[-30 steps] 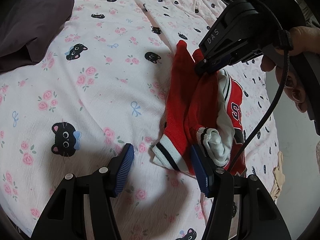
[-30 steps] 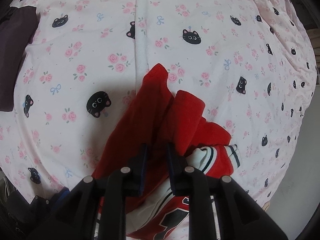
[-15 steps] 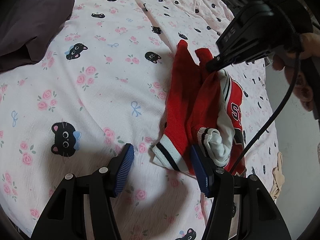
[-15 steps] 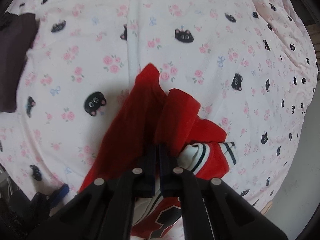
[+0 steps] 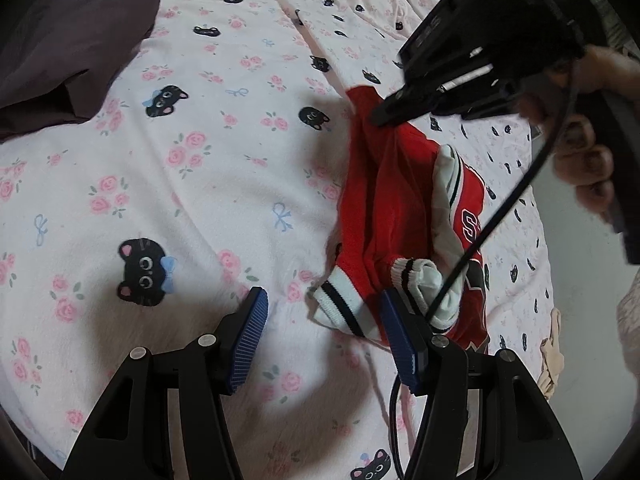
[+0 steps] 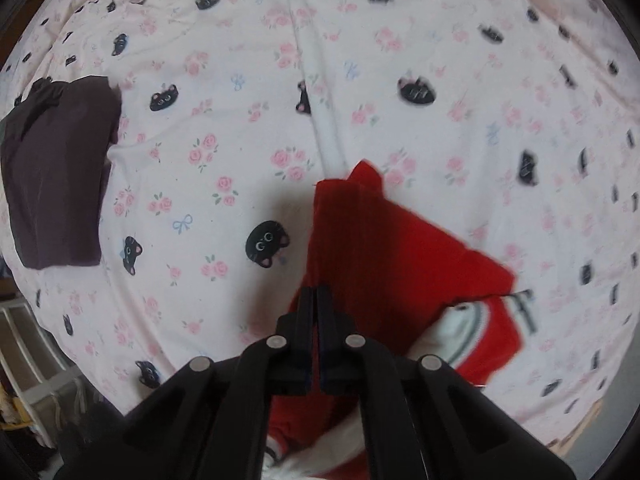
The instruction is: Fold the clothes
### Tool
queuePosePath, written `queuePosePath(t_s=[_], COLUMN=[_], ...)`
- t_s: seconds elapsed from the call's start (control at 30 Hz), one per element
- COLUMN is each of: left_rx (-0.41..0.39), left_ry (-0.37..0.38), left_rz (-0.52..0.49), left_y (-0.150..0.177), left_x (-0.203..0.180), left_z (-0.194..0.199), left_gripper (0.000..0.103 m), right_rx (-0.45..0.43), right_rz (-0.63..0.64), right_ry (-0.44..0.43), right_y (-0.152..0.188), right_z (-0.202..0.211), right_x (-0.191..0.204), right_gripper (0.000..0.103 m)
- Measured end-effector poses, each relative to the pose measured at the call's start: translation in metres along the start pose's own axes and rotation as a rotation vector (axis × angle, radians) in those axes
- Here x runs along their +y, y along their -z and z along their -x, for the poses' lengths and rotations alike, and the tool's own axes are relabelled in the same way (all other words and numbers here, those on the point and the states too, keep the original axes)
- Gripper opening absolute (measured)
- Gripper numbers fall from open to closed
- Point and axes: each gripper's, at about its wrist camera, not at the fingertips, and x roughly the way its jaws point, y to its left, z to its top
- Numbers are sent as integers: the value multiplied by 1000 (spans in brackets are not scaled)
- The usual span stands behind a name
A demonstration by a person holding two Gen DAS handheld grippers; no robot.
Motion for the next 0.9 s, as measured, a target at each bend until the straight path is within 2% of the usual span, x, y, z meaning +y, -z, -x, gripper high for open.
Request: queuePosePath(t_s=[0.07, 0.17, 0.23, 0.3, 0.37, 0.43, 0.6, 0.67, 0.8, 0.9], left_rx=[-14, -55, -74, -88, -91, -93, -91, -92, -92, -89], left_ry=[-7, -4, -5, -17, -27, -40, -71, -78, -88, -84], left_rz=[19, 64, 70, 76, 84, 91, 92, 94, 98, 98], left_y=[-1, -6, -10, -12, -14, -17, -19, -21, -24, -25], left_x=[5, 16, 20, 24, 27, 30, 31, 32, 33, 31], left_z=[5, 18, 24, 26, 26, 24, 18, 17, 16, 17], left_gripper=[53, 53, 53, 53, 53, 53, 53, 53, 53, 53], right_rx=[2, -33, -106, -163, -226, -275, -331, -302, -279, -344], right_rz=[-21, -62, -92, -77, -39, 2, 117, 175, 201, 155], right_ry=[-60, -292, -415, -443, -431, -382, -256, -230, -198, -221], right_y=[-3, -3, 2, 10, 27, 49, 115, 141, 163, 169], right_z=[-13, -16, -2, 11, 27, 43, 55, 39, -6, -20], right_x=[1, -4, -12, -23, -32, -36, -35, -34, -22, -21], right_gripper=[7, 13, 17, 19, 19, 19, 19, 19, 20, 21])
